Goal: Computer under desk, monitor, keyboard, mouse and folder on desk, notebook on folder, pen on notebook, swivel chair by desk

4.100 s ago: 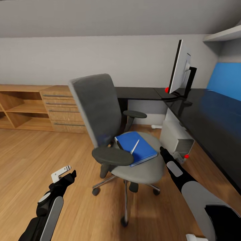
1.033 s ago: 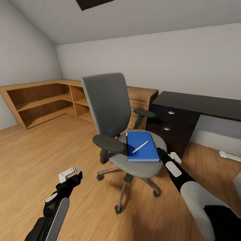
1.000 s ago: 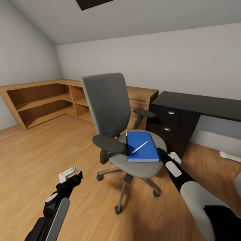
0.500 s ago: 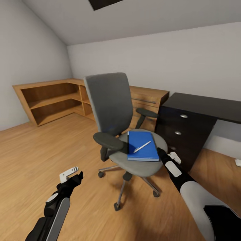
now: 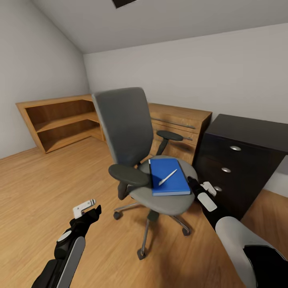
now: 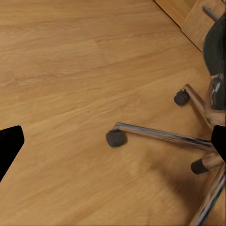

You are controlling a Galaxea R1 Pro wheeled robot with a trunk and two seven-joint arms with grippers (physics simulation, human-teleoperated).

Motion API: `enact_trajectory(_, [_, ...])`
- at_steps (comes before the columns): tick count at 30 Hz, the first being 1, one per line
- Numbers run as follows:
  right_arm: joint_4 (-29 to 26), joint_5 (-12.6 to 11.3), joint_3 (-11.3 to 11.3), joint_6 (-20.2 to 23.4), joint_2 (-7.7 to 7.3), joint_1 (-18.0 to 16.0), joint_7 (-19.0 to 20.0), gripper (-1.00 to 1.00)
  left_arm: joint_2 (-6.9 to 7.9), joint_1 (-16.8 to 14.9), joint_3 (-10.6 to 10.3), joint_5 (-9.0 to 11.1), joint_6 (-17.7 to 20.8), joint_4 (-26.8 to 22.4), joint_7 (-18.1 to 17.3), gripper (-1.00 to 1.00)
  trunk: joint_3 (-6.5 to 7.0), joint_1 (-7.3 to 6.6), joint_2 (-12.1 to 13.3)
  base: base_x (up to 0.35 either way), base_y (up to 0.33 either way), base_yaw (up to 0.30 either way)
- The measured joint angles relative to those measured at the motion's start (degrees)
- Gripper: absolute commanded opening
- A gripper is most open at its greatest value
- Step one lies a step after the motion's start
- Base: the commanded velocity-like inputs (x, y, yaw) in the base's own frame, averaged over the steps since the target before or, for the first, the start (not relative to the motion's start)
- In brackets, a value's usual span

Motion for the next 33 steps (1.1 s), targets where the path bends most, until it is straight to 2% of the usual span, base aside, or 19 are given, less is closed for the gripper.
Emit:
enact_trajectory(7, [0.03, 0.2, -0.06, -0.01, -0.02, -0.01, -0.01, 1.0, 0.0, -0.01, -0.09, 0.0, 0.01, -0.02, 0.0, 1.0, 0.0, 0.0, 0.0, 0.315, 0.069, 0.0])
enact_trajectory(12, [0.05, 0.01, 0.06, 0.03, 0.02, -0.02, 0.01, 1.0, 0.0, -0.02, -0.1, 0.0, -0.01, 0.01, 0.0, 1.0, 0.0, 0.03, 0.0, 0.096, 0.043, 0.0])
enact_trajectory(24, [0.23, -0.36, 0.09, 0.02, 0.03, 0.05, 0.01, 1.0, 0.0, -0.03, -0.11, 0.0, 0.0, 0.01, 0.0, 1.0, -0.01, 0.06, 0.01, -0.185, 0.002, 0.0])
enact_trajectory(33, [0.21, -0.36, 0.09, 0.02, 0.03, 0.05, 0.01, 1.0, 0.0, -0.03, -0.11, 0.0, 0.0, 0.01, 0.0, 1.0, -0.01, 0.05, 0.01, -0.024, 0.0, 0.0])
